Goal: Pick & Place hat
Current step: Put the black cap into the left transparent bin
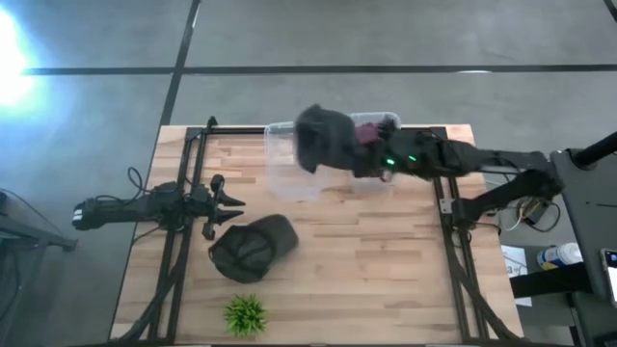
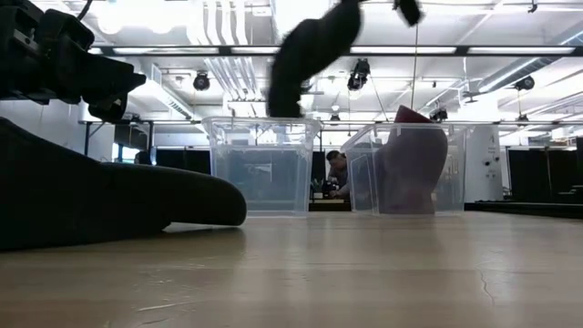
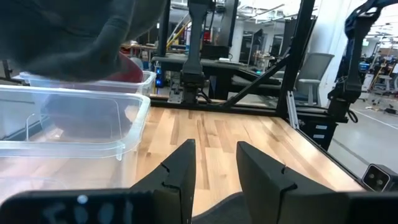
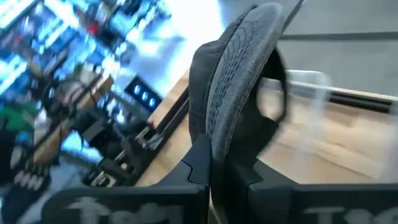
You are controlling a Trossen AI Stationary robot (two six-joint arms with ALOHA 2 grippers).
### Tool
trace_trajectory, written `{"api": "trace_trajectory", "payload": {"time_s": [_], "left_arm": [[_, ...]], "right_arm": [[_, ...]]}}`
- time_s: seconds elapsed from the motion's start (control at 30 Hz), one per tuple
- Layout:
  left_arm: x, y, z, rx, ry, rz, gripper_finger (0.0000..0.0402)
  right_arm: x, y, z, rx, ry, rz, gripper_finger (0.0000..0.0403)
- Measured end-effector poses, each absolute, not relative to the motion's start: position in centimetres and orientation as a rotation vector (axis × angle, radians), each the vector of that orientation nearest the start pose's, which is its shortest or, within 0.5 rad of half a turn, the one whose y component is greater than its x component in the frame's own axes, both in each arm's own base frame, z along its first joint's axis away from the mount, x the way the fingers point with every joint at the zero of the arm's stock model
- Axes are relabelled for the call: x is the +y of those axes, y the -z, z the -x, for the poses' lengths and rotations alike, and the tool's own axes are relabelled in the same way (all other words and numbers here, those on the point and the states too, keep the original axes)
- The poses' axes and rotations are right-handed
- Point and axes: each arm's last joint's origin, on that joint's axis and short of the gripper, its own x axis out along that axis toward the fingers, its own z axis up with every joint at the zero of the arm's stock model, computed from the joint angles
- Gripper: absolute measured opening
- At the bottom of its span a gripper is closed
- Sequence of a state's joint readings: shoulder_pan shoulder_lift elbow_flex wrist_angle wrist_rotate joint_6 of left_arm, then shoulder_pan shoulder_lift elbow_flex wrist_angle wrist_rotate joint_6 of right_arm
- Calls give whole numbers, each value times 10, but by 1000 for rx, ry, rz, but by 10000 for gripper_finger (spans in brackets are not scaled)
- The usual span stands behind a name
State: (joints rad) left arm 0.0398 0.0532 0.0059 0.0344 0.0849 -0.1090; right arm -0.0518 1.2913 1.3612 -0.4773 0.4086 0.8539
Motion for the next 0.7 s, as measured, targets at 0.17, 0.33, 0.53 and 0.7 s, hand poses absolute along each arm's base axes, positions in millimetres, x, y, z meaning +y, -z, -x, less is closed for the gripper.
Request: {"api": "trace_trajectory", "payload": {"time_s": [0.17, 0.33, 0.53, 0.7], "left_arm": [[2, -165, -101, 16, 36, 113, 110], [2, -165, -100, 17, 38, 263, 110], [2, -167, -100, 17, 39, 604, 110], [2, -167, -100, 16, 40, 896, 110]], "right_arm": [[-56, -399, -313, 345, 635, -712, 12], [-81, -371, -346, 568, 730, -689, 13], [-107, -349, -392, 649, 642, -682, 13], [-114, -349, -410, 685, 602, -614, 51]]}}
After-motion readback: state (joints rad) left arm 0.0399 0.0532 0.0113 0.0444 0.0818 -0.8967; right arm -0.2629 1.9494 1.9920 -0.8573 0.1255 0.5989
